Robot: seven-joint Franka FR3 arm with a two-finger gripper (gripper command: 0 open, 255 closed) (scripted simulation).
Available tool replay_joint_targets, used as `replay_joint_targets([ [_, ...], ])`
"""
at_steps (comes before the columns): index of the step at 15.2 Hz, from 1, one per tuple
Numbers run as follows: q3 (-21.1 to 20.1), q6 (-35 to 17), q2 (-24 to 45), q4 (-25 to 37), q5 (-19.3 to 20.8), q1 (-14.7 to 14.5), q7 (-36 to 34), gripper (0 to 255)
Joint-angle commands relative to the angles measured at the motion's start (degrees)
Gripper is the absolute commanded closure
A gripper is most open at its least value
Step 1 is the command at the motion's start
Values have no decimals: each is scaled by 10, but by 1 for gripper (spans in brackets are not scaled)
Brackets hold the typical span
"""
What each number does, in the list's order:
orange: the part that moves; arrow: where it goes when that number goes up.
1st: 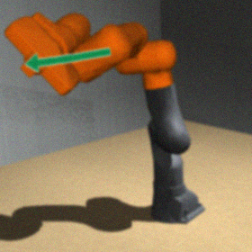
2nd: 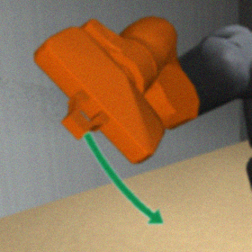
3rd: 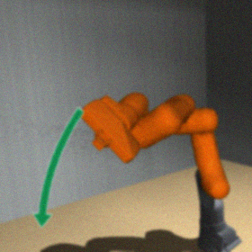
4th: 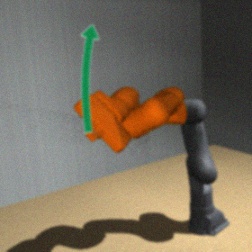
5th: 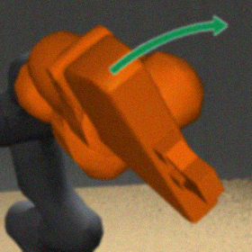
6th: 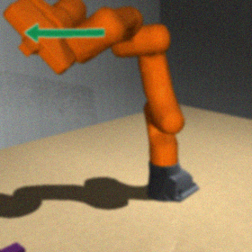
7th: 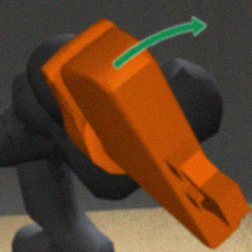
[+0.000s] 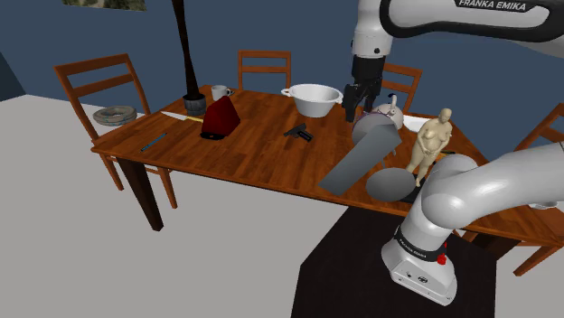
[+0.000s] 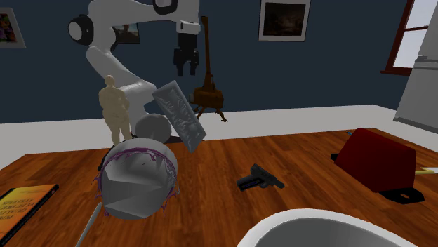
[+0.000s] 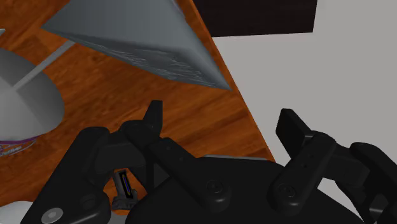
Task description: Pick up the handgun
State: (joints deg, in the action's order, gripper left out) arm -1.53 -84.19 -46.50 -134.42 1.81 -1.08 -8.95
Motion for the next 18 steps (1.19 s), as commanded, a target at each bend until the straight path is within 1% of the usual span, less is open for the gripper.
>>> replay_joint_targets([
  [1, 0, 0, 0, 0, 0, 0, 0, 0],
  [6, 51, -86, 53, -20, 30, 5, 70, 0],
  [10, 91, -154, 110, -20, 45, 6, 124, 0],
  [14, 129, -219, 180, -5, 50, 5, 179, 0],
  [18, 165, -277, 258, 24, 41, 0, 238, 0],
])
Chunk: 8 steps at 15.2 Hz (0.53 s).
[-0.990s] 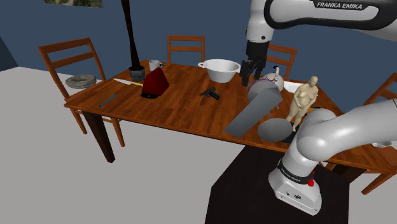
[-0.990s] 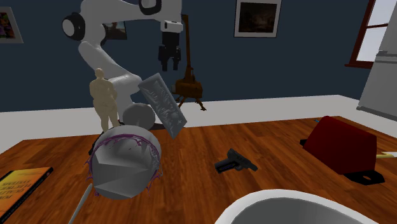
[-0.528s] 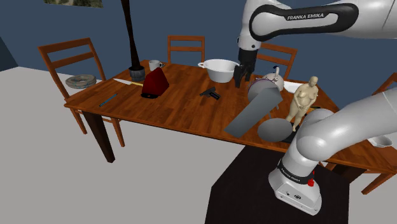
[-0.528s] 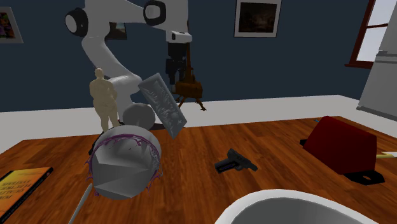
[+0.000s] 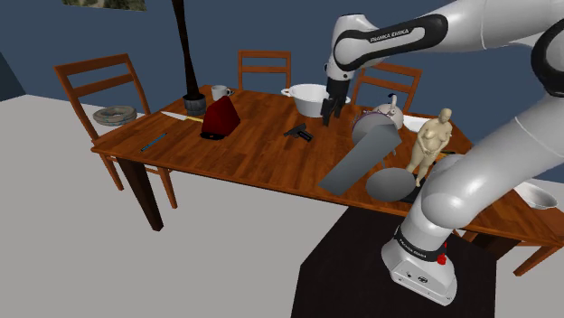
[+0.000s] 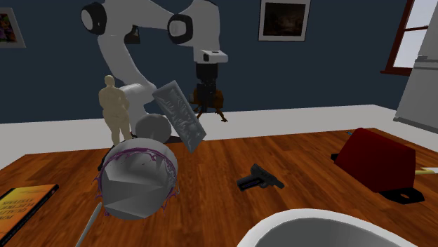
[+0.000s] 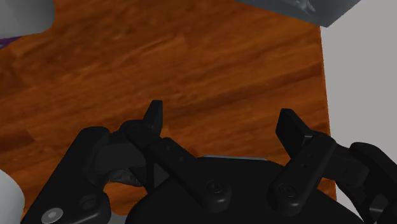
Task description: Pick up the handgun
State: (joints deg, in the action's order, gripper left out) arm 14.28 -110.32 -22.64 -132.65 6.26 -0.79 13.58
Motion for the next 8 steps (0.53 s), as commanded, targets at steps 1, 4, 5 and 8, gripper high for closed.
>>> replay_joint_targets([
  [1, 15, -29, 40, 15, -8, -4, 28, 0],
  [4, 37, -65, 105, 49, -29, -8, 77, 0],
  [5, 44, -75, 127, 61, -38, -9, 94, 0],
  [8, 59, -100, 196, 105, -70, -9, 146, 0],
])
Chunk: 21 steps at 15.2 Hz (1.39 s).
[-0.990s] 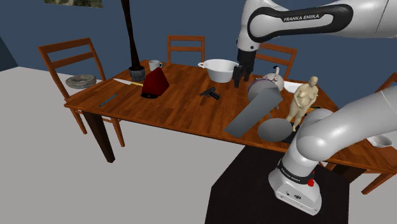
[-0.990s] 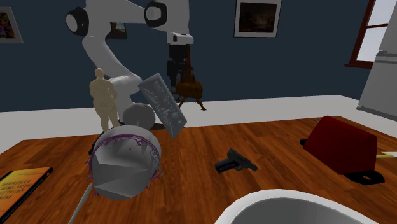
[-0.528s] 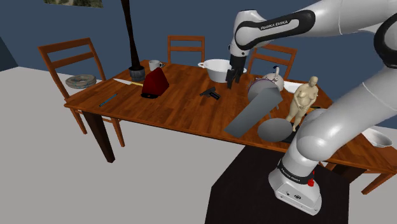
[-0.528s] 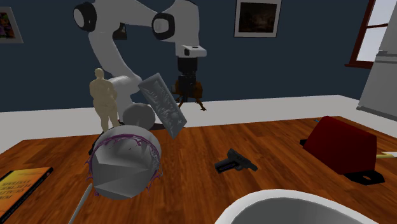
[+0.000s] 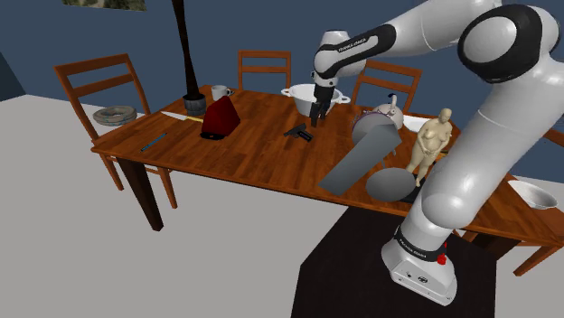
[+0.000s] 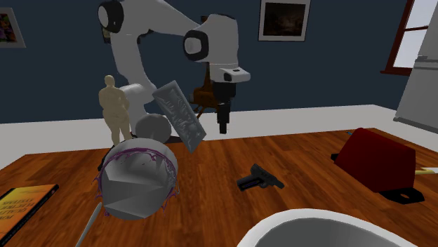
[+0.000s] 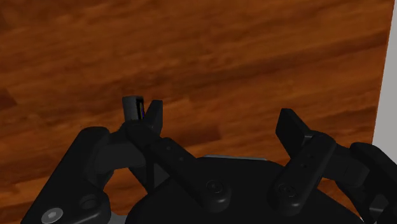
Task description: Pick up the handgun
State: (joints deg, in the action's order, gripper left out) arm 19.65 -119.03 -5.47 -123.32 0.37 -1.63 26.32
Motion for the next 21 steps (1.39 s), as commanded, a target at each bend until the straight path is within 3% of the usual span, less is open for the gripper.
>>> replay_joint_targets([
  [1, 9, -20, 48, 28, -24, 1, 36, 0],
  [6, 12, -37, 166, 122, -90, 18, 121, 0],
  [14, -20, -17, 359, 327, -170, 76, 217, 0],
  [21, -28, -50, 388, 323, -181, 81, 228, 0],
])
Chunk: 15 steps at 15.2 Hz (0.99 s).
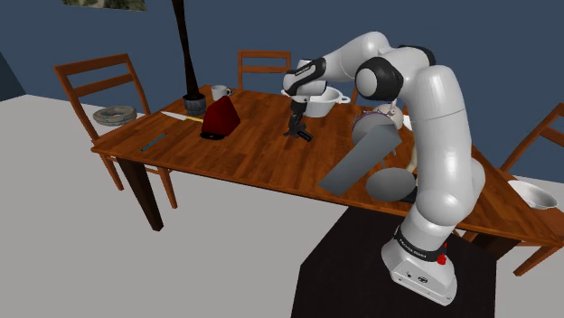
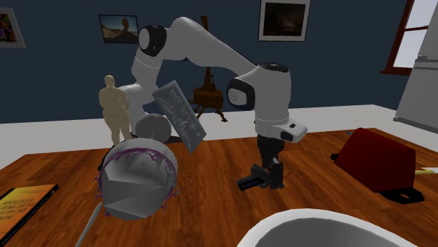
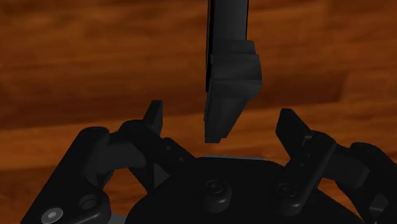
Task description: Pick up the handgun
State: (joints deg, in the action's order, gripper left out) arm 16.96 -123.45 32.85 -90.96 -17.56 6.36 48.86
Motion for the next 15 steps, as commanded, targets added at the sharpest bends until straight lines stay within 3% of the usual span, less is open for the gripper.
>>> replay_joint_targets([
  [1, -3, -14, 11, -4, -5, 2, 4, 0],
  [3, -3, -14, 11, -4, -5, 2, 4, 0],
  [4, -3, -15, 11, -4, -5, 2, 5, 255],
  [15, -1, -3, 3, 0, -1, 1, 2, 255],
])
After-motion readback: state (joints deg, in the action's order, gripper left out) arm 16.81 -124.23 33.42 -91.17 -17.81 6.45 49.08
